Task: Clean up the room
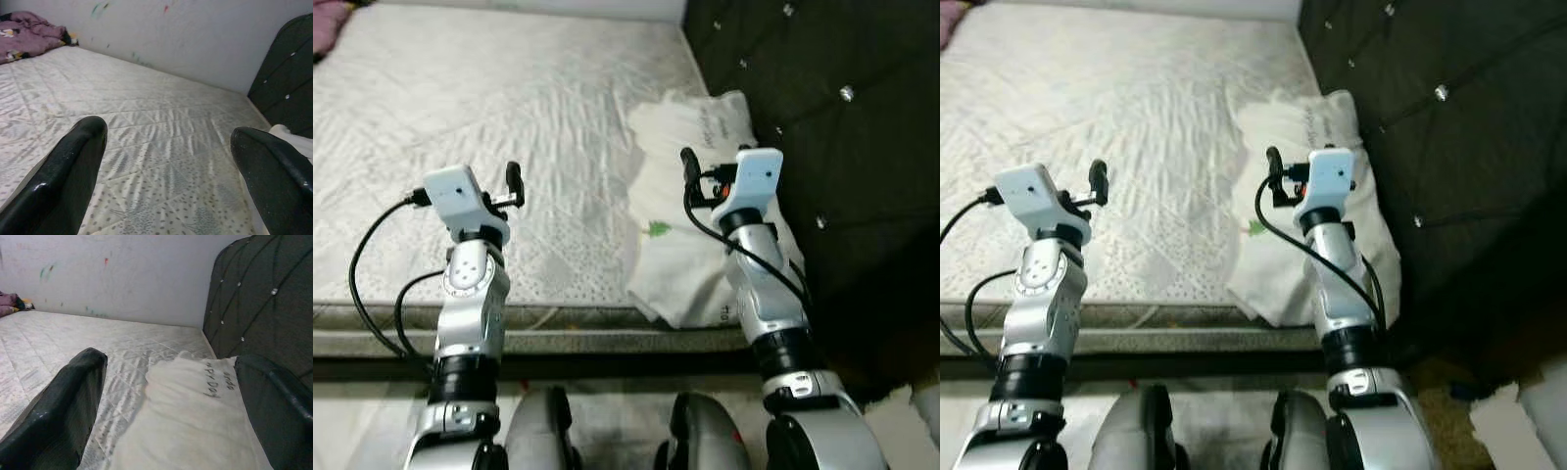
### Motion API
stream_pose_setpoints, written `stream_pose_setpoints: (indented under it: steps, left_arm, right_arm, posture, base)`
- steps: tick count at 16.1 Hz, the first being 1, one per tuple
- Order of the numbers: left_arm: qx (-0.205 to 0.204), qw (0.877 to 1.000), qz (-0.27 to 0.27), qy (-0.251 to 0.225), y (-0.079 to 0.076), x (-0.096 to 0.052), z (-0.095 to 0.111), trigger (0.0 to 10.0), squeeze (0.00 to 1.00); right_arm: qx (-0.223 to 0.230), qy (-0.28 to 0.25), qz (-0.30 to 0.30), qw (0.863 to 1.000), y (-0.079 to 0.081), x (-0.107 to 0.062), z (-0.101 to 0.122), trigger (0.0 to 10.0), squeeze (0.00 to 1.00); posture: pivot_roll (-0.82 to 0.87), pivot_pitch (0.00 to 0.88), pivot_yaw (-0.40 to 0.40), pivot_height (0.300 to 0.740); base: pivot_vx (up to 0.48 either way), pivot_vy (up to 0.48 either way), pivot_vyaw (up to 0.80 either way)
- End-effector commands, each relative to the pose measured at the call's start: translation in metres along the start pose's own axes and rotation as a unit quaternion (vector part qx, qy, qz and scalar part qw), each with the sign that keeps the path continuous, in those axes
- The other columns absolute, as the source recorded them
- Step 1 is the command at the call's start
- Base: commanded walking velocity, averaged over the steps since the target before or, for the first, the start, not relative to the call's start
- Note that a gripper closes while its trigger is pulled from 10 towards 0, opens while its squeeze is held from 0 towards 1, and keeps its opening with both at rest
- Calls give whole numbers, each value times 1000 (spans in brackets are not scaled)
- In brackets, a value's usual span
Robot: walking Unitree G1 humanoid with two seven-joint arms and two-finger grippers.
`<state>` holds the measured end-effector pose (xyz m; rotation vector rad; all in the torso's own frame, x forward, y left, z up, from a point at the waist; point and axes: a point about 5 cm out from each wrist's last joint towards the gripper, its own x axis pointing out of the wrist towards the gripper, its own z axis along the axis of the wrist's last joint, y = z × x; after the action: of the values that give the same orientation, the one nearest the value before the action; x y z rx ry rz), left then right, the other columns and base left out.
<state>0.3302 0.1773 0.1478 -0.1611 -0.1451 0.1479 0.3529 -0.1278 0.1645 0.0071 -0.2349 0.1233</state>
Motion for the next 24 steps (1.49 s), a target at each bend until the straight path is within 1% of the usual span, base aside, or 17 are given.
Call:
stream_pose_setpoints:
  steps: [1, 2, 3, 5, 9, 10, 11, 12, 13, 15, 16, 18, 20, 22, 24]
  left_arm:
    - [3, 1000, -5, 0, -2, -1, -3, 10000, 0]
    - [10, 1000, 2, 0, 1, -1, -4, 10000, 0]
    - [12, 1000, 2, 8, 2, -1, -5, 10000, 0]
    - [17, 1000, -7, 1, 1, -2, -4, 10000, 0]
    - [33, 999, -17, -4, 2, -6, -5, 10000, 0]
    - [40, 999, -12, -6, 2, -7, -4, 10000, 0]
    - [57, 998, -14, -1, 1, -8, -6, 10000, 0]
    - [58, 998, -15, 3, 2, -9, -8, 10000, 0]
    - [48, 999, -16, 17, 5, -12, -13, 10000, 0]
    - [39, 998, -27, 30, 5, -13, -17, 10000, 0]
    - [46, 998, -34, 32, 4, -14, -18, 10000, 0]
    - [48, 998, -36, 33, 3, -15, -21, 10000, 0]
    - [38, 998, -46, 38, -2, -17, -25, 10000, 0]
    - [29, 997, -53, 41, -5, -17, -25, 10000, 0]
    - [24, 998, -52, 41, -6, -17, -25, 10000, 0]
  right_arm:
    - [-2, -3, -10, 1000, -6, -3, -1, 10000, 0]
    - [0, 2, -12, 1000, -5, -7, -4, 10000, 0]
    - [5, 11, -16, 1000, -4, -12, -9, 10000, 0]
    - [7, 20, -12, 1000, -2, -14, -13, 10000, 0]
    - [6, 32, -14, 999, -2, -11, -16, 10000, 0]
    - [7, 39, -14, 999, -2, -11, -18, 10000, 0]
    - [6, 43, -12, 999, 0, -13, -20, 10000, 0]
    - [7, 45, -13, 999, 1, -14, -21, 10000, 0]
    - [12, 55, -20, 998, 1, -17, -25, 10000, 0]
    - [14, 65, -33, 997, -2, -20, -29, 10000, 0]
    - [16, 71, -42, 996, -5, -21, -31, 10000, 0]
    - [13, 73, -40, 996, -5, -21, -32, 10000, 0]
    - [10, 68, -33, 997, -3, -21, -30, 10000, 0]
    - [6, 79, -35, 996, -4, -20, -32, 10000, 0]
    - [11, 83, -36, 996, -5, -20, -33, 10000, 0]
  posture:
    - [35, 0, -9, 694]
    - [32, 0, -8, 704]
    - [42, 0, -18, 722]
    - [52, 0, -25, 737]
    - [79, 0, -59, 740]
    - [79, 0, -60, 740]
    - [77, 0, -60, 740]
    - [75, 0, -58, 740]
    - [66, 0, -48, 740]
    - [60, 0, -44, 740]
    - [59, 0, -44, 740]
    - [57, 0, -50, 740]
    - [52, 0, -54, 740]
    - [51, 0, -60, 740]
    - [50, 0, -64, 740]
  base:
    - [0, 0, 0]
    - [0, 0, 0]
    - [0, 0, 0]
    - [0, 0, 0]
    - [0, 0, 0]
    - [0, 0, 0]
    - [0, 0, -413]
    - [0, 0, -419]
    - [0, 0, -450]
    - [0, 0, -509]
    - [0, 0, -538]
    - [0, 0, -562]
    - [0, 0, 0]
    - [0, 0, 0]
    - [0, 0, -800]
